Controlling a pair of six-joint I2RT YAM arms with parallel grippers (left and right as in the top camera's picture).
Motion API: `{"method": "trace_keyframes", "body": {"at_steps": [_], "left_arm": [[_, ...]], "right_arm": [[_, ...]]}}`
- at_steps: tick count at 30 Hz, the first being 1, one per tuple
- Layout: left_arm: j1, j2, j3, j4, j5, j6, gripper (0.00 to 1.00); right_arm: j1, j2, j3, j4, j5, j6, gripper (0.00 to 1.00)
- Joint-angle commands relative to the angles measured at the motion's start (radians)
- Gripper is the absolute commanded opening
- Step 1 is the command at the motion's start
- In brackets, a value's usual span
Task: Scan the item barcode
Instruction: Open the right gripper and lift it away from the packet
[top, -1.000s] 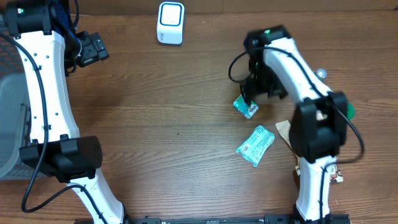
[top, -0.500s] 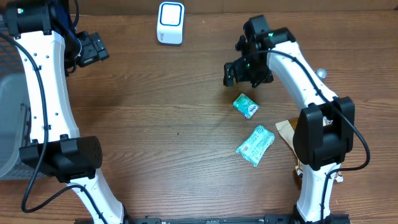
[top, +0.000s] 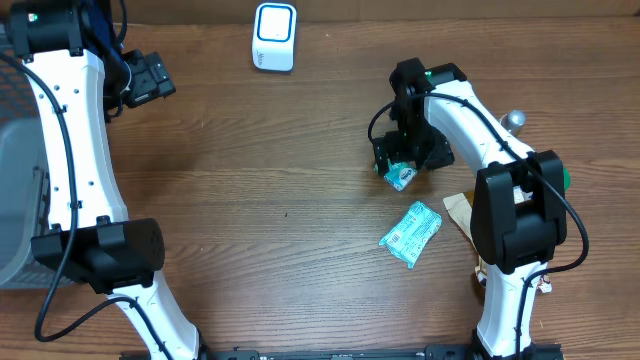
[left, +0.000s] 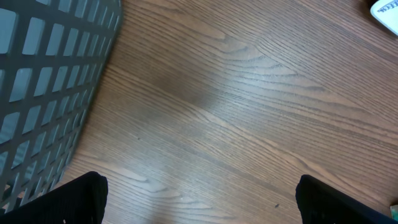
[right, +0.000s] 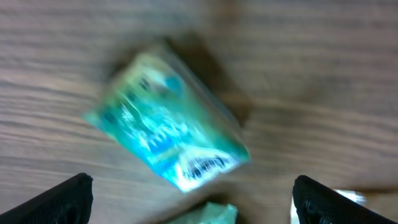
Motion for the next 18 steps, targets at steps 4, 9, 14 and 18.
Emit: {"method": "trace_keyframes", "body": {"at_steps": [4, 9, 14, 18], "left_arm": [[0.000, -0.023, -0.004, -0.002, 0.001, 0.004, 1.00], [0.000, -0.023, -0.004, -0.002, 0.002, 0.004, 0.99], [0.000, -0.023, -0.004, -0.002, 0.001, 0.004, 1.00], [0.000, -0.023, -0.004, -0.002, 0.001, 0.004, 1.00]], "right_arm": [[0.002, 0.002, 0.000, 0.012, 0.015, 0.011, 1.00], [0.002, 0.002, 0.000, 0.072, -0.029, 0.011, 1.00], [0.002, 0.002, 0.000, 0.148, -0.029, 0.011, 1.00], [0.002, 0.002, 0.000, 0.231, -0.028, 0.011, 1.00]]}}
